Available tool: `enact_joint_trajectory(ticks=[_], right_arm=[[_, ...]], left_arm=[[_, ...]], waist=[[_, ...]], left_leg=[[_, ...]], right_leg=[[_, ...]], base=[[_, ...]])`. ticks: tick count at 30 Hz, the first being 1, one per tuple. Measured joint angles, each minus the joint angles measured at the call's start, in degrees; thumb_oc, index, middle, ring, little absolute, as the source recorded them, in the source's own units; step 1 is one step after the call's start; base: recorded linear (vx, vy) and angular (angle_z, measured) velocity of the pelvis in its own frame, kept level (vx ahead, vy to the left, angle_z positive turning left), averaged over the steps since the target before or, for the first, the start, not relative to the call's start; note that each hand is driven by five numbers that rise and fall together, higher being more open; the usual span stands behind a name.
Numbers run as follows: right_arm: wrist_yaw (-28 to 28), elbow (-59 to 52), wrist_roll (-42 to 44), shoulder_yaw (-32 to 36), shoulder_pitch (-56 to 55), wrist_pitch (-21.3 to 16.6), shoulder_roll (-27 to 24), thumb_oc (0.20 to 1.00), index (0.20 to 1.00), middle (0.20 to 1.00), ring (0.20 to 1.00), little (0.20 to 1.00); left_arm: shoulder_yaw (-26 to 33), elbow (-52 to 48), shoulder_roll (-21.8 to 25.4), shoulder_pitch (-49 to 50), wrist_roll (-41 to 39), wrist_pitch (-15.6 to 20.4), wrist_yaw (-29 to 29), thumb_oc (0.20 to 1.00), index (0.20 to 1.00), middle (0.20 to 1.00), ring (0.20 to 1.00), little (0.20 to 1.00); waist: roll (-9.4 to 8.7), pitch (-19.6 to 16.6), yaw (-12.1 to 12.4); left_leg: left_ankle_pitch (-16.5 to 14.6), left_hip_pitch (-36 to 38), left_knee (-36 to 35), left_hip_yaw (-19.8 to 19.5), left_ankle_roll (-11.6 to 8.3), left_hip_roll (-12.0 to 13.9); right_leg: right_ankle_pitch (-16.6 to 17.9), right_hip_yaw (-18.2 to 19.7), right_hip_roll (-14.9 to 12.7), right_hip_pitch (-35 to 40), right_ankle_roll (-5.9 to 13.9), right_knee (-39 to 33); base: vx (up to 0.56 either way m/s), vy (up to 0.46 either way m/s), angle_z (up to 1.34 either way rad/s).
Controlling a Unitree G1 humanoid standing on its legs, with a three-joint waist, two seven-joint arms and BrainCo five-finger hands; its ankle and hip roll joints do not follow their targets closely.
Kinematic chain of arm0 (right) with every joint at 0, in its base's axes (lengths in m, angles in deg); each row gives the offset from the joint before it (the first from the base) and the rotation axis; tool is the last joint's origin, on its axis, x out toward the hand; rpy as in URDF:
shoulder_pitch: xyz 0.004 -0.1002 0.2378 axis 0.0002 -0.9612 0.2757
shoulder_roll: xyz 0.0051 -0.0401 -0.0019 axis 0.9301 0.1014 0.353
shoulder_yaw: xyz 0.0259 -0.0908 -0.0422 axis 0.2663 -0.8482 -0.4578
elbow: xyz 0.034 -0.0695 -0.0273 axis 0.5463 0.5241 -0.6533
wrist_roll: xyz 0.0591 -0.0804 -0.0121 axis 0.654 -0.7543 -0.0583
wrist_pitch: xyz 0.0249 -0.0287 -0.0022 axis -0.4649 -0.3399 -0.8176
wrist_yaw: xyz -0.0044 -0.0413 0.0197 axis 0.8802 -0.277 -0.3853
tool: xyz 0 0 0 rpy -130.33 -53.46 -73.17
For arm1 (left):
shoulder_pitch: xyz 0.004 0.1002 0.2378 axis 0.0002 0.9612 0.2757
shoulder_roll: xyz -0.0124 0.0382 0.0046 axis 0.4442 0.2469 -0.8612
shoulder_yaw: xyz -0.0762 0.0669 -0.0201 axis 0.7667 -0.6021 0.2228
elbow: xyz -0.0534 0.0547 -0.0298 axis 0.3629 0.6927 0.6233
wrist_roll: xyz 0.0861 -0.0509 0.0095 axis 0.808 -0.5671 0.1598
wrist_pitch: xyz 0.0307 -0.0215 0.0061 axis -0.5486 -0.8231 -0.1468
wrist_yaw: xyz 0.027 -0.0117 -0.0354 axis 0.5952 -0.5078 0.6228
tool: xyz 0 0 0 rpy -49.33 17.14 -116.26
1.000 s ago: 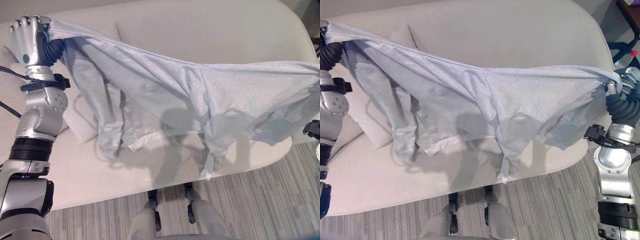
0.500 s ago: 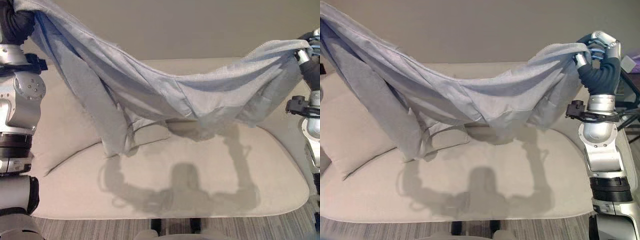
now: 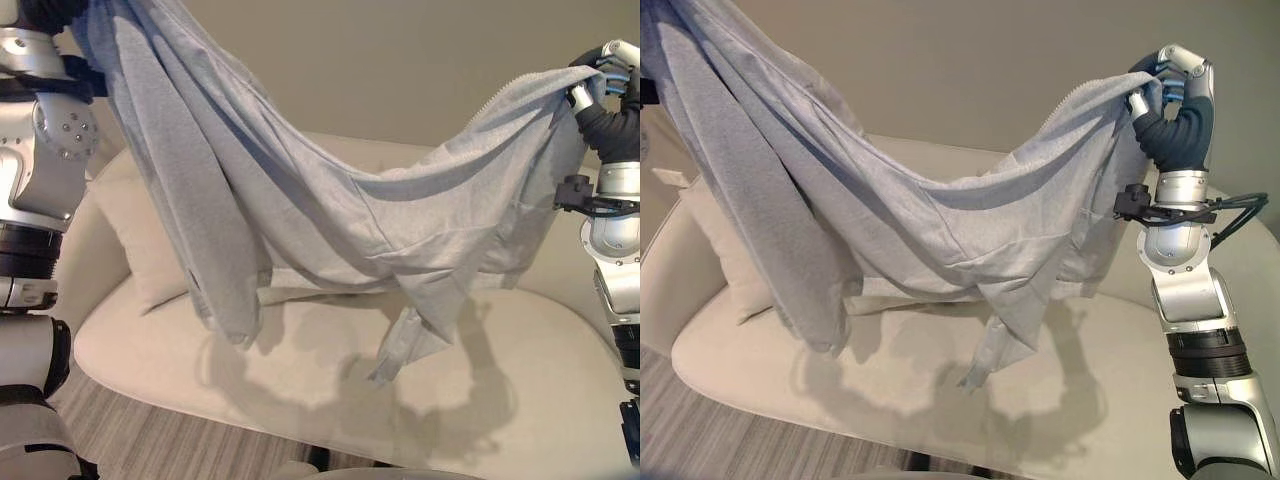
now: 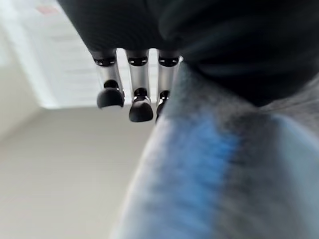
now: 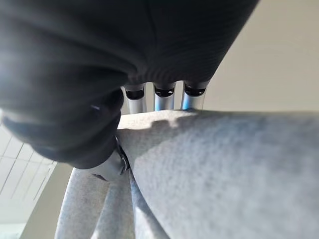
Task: Hang the clothes on the sofa on the clothes rack.
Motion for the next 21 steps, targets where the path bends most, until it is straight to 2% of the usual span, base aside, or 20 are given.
enact_joint_trajectory(ticks=[2, 4, 5, 6, 7, 9, 11, 12, 13, 14, 15, 16, 17, 18, 20, 21], right_arm=[[-0.07, 1.87, 0.81, 0.10, -0.27, 0.64, -1.09, 0.200, 0.200, 0.200, 0.200, 0.200], [0.18, 1.70, 0.79, -0.58, -0.33, 0.72, -0.89, 0.200, 0.200, 0.200, 0.200, 0.200], [0.20, 1.62, 0.80, -0.87, -0.34, 0.72, -0.32, 0.200, 0.200, 0.200, 0.200, 0.200], [0.13, 1.45, 0.81, -0.85, -0.34, 0.71, -0.16, 0.200, 0.200, 0.200, 0.200, 0.200], [0.05, 1.23, 0.80, -0.73, -0.34, 0.70, -0.16, 0.200, 0.200, 0.200, 0.200, 0.200], [-0.18, 1.23, 0.82, -0.01, -0.48, 0.64, -0.18, 0.200, 0.200, 0.200, 0.200, 0.200], [-1.08, 1.22, 0.84, 1.82, -1.28, 0.64, 0.01, 0.200, 0.200, 0.200, 0.200, 0.200], [-1.68, 1.24, 0.80, 2.14, -1.45, 0.65, 0.04, 0.200, 0.200, 0.200, 0.200, 0.200], [-1.93, 1.23, 0.76, 2.52, -1.70, 0.64, 0.15, 0.200, 0.200, 0.200, 0.200, 0.200], [-2.20, 1.24, 0.72, 2.92, -2.15, 0.63, -0.13, 0.200, 0.200, 0.200, 0.200, 0.200], [-2.41, 0.80, 0.68, 4.87, -4.13, 0.13, -0.48, 0.200, 0.200, 0.200, 0.200, 0.200], [-2.94, -0.21, 0.74, 5.17, -7.11, 0.29, 1.94, 0.200, 0.200, 0.200, 0.200, 0.200], [-2.69, -0.59, 0.62, 4.84, -9.18, -0.09, 2.66, 0.200, 0.200, 0.200, 0.200, 0.200], [-2.38, -0.47, 0.65, 4.15, -9.93, 0.18, 2.71, 0.200, 0.200, 0.200, 0.200, 0.200], [-1.83, -0.56, 0.61, 3.15, -9.67, 0.31, 2.79, 0.200, 0.200, 0.200, 0.200, 0.200], [-2.10, 0.22, 0.27, 2.82, -9.35, -0.47, 2.75, 0.200, 0.200, 0.200, 0.200, 0.200]], left_arm=[[-0.64, 0.04, -2.91, 0.00, 0.01, 0.04, -0.38, 0.200, 0.200, 0.200, 0.200, 0.200], [-1.84, 0.13, -1.37, -0.01, 0.04, 0.32, -0.61, 0.200, 0.200, 0.200, 0.200, 0.200], [-1.85, 0.13, -0.36, -0.10, 0.04, 0.47, -0.60, 0.200, 0.200, 0.200, 0.200, 0.200], [-1.85, 0.19, 0.27, -0.45, 0.03, 0.59, -0.46, 0.200, 0.200, 0.200, 0.200, 0.200], [-2.04, 0.67, 0.91, -1.55, 0.02, 0.80, -0.39, 0.200, 0.200, 0.200, 0.200, 0.200], [-2.34, 1.38, 1.15, -2.39, 0.01, 1.09, -0.19, 0.200, 0.200, 0.200, 0.200, 0.200], [-5.44, 3.31, 1.08, -4.29, -0.01, 1.12, 0.28, 0.200, 0.200, 0.200, 0.200, 0.200], [-7.04, 4.03, 1.08, -5.46, -0.01, 1.16, 0.39, 0.200, 0.200, 0.200, 0.200, 0.200], [-9.03, 4.72, 1.08, -6.84, 0.00, 1.15, 0.43, 0.200, 0.200, 0.200, 0.200, 0.200], [-10.65, 4.76, 0.62, -8.05, 0.00, 1.18, 0.46, 0.200, 0.200, 0.200, 0.200, 0.200], [-10.84, 4.51, -1.41, -8.21, 0.06, 1.45, 0.58, 0.200, 0.200, 0.200, 0.200, 0.200], [-11.07, 4.77, -2.08, -8.62, 0.01, 1.44, 0.67, 0.200, 0.200, 0.200, 0.200, 0.200], [-10.96, 4.63, -2.09, -8.93, 0.01, 1.22, 0.77, 0.200, 0.200, 0.200, 0.200, 0.200], [-10.91, 4.69, -1.83, -8.92, -0.01, 0.87, 0.78, 0.200, 0.200, 0.200, 0.200, 0.200], [-10.87, 4.67, -0.47, -8.92, -0.02, 0.46, 0.76, 0.200, 0.200, 0.200, 0.200, 0.200], [-6.34, 4.53, -1.82, -5.79, 0.48, 1.49, 0.77, 0.200, 0.200, 0.200, 0.200, 0.200]], waist=[[-0.31, 0.15, -0.24], [-1.20, 0.73, 0.19], [-2.33, 1.37, -0.06], [-3.40, 1.97, -1.05], [-4.26, 2.50, -2.63], [-3.46, 3.02, -4.02], [-2.22, 3.29, -4.75], [-1.58, 3.35, -5.19], [-1.17, 3.45, -5.31], [-0.02, 3.67, -5.35], [2.35, 3.86, -5.26], [-0.59, 3.44, -5.42], [-2.05, 3.83, -5.41], [-3.39, 3.45, -5.20], [-3.40, 3.50, -4.50], [-3.89, 3.51, -3.72]], left_leg=[[1.21, -3.06, 0.54, 1.12, -2.39, 0.57], [-1.24, -4.06, 2.57, 5.70, -0.93, 2.15], [-2.43, -3.83, 4.02, 5.88, -1.41, 3.14], [-3.42, -3.92, 6.16, 5.78, -2.50, 5.00], [-4.53, -3.73, 7.75, 5.63, -3.78, 10.68], [-4.49, -2.22, 6.75, 6.94, -3.80, 16.86], [-3.87, -0.65, 4.53, 7.32, -4.91, 20.63], [-3.49, -0.70, 3.90, 6.76, -5.54, 21.66], [-3.27, -0.81, 3.20, 6.72, -5.89, 22.12], [-2.54, -0.72, 2.08, 6.78, -5.37, 21.60], [-1.81, 0.34, 1.79, 7.29, -9.39, 20.67], [-2.50, 0.12, 2.01, 7.69, -6.58, 16.13], [-2.57, 0.02, 1.96, 8.29, -5.67, 13.54], [-2.24, -0.15, 1.98, 8.44, -4.84, 12.12], [-2.22, -0.26, 1.91, 8.53, -4.20, 11.20], [-3.36, -2.23, 5.06, 9.40, -2.70, 9.89]], right_leg=[[0.95, -4.40, -0.59, -1.09, -1.48, -0.54], [1.31, -5.07, -1.15, -1.74, -2.72, -0.40], [1.50, -5.54, -2.11, -1.73, -2.94, -0.32], [1.82, -6.25, -3.31, -1.77, -2.87, -0.29], [1.96, -7.27, -4.27, -1.85, -2.34, -0.29], [1.03, -7.44, -4.25, -1.75, -2.39, -0.03], [1.48, -7.34, -5.06, -1.67, -0.58, -0.22], [1.65, -7.37, -5.54, -1.62, 0.60, -0.36], [1.89, -7.32, -6.40, -1.59, 1.72, -0.37], [2.55, -7.43, -7.45, -1.29, 3.92, -0.34], [3.67, -7.31, -9.25, 0.43, 8.18, -1.03], [4.22, -7.13, -13.05, 0.35, 7.55, -1.45], [4.24, -7.42, -15.89, 0.32, 7.62, -1.66], [4.70, -6.79, -16.25, 0.51, 8.19, -2.33], [5.24, -6.07, -14.58, 1.49, 8.90, -3.94], [6.66, -7.67, -14.79, 0.42, 8.89, -1.72]], base=[[-0.10, 0.160, 1.21], [-0.11, 0.198, 0.48], [-0.11, 0.235, 0.28], [-0.05, 0.252, 0.44], [0.02, 0.295, 0.48], [0.09, 0.324, 0.27], [0.14, 0.374, 0.07], [0.09, 0.286, 0.07], [0.07, 0.309, 0.03], [0.05, 0.332, 0.02], [0.05, 0.332, 0.16], [0.02, 0.182, 0.26], [0.00, 0.001, 0.27], [-0.11, 0.797, 0.15], [-0.05, 1.001, 0.04], [0.12, 0.513, -0.01]])
